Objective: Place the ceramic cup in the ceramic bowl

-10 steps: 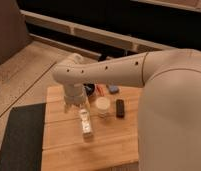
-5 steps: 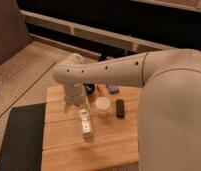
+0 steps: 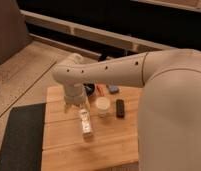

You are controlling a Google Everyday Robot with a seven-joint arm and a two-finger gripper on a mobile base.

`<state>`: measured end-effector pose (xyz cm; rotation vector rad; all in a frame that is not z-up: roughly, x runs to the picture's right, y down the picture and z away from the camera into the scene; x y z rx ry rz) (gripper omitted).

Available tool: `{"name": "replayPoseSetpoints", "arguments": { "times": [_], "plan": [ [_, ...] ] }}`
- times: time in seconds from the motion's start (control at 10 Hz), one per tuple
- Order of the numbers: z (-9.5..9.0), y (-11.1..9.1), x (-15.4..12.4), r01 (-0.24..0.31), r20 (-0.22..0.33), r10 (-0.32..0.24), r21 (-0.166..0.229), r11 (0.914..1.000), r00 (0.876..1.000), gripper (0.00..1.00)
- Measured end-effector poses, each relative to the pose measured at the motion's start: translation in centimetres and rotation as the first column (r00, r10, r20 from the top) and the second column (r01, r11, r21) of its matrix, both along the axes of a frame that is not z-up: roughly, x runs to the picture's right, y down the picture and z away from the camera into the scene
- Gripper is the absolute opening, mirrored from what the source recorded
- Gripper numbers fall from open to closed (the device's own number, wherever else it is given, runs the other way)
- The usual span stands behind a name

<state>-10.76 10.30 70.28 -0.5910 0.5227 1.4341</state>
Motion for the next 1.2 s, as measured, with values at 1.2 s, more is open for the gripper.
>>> {"name": "replayPoseSetpoints", "arguments": {
  "times": [1.2],
  "plan": [
    [1.9,-5.4,0.3,0.01,0.057,-0.017,0.114,0.9935,0.998,0.65]
  ]
}}
